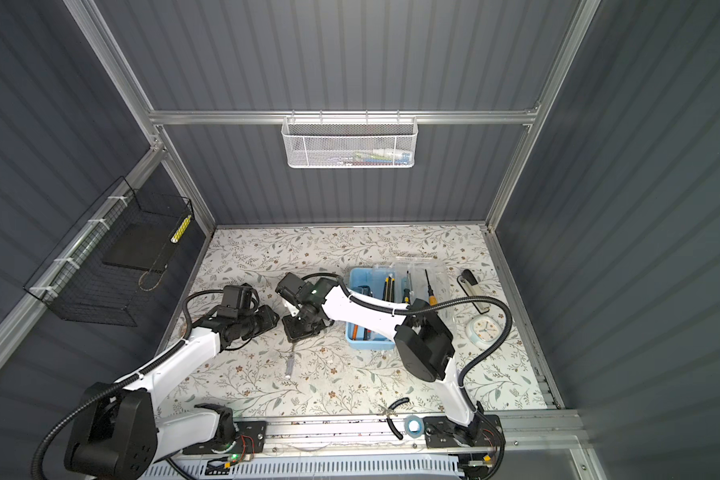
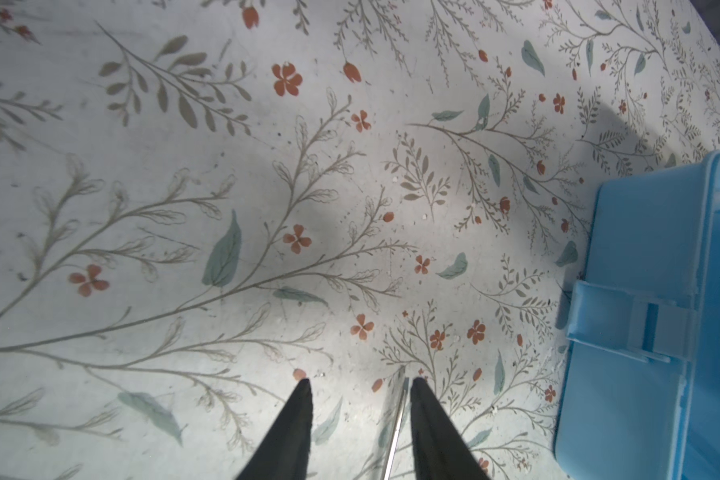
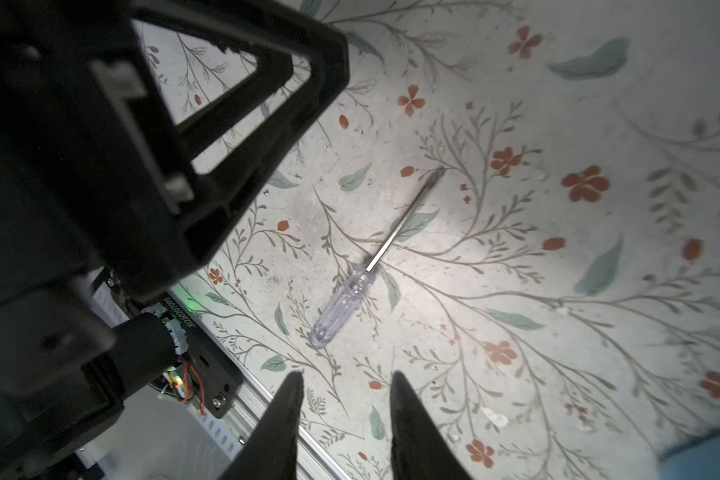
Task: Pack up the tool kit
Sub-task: 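Lower the right gripper onto the small clear-handled screwdriver and close it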
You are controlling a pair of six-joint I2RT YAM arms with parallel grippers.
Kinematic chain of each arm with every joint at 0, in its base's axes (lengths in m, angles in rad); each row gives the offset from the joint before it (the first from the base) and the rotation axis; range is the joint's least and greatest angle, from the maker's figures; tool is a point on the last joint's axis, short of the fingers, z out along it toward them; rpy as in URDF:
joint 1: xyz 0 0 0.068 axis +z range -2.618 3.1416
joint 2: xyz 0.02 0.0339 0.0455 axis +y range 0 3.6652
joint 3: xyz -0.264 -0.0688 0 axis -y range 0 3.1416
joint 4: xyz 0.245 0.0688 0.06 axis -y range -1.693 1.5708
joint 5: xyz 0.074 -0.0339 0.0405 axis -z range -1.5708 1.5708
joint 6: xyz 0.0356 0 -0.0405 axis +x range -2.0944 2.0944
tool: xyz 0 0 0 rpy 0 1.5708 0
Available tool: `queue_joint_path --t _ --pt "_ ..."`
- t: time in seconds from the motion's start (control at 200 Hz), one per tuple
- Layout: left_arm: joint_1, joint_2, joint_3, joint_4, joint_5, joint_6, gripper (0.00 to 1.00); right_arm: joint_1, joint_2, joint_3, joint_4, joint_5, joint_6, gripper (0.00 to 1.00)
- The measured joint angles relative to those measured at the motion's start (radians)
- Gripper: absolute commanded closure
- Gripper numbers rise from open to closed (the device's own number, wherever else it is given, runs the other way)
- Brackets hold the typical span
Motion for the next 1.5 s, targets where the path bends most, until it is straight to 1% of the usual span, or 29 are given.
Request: queue_joint_path --t 0.2,0.32,0.5,0.885,1.0,1.251,1.501 --pt "0.044 -0.052 0.000 0.001 0.011 0.000 0.59 0.000 0.079 0.017 0.006 -0.062 0.100 0.64" --pt "0.056 -0.069 -0.001 0.003 0.019 0.000 0.58 0.000 0.116 0.021 -0.006 -0.074 0.143 0.64" --pt "0.060 -0.077 -0.032 0.021 0.039 0.000 0.59 0.002 0.128 0.023 -0.024 -0.078 0.185 0.65" --pt "0.069 -0.101 -0.069 0.029 0.047 0.015 0.58 0.029 0.175 0.072 -0.047 -0.097 0.214 0.65" --pt "0.071 -0.119 -0.080 0.029 0.047 0.023 0.58 0.038 0.210 0.102 -0.052 -0.101 0.219 0.69" --pt "0.073 -0.132 -0.108 0.032 0.047 0.030 0.58 0.041 0.233 0.109 -0.086 -0.100 0.233 0.70" --pt "0.073 -0.136 -0.113 0.032 0.047 0.035 0.58 0.041 0.266 0.177 -0.129 -0.082 0.230 0.73"
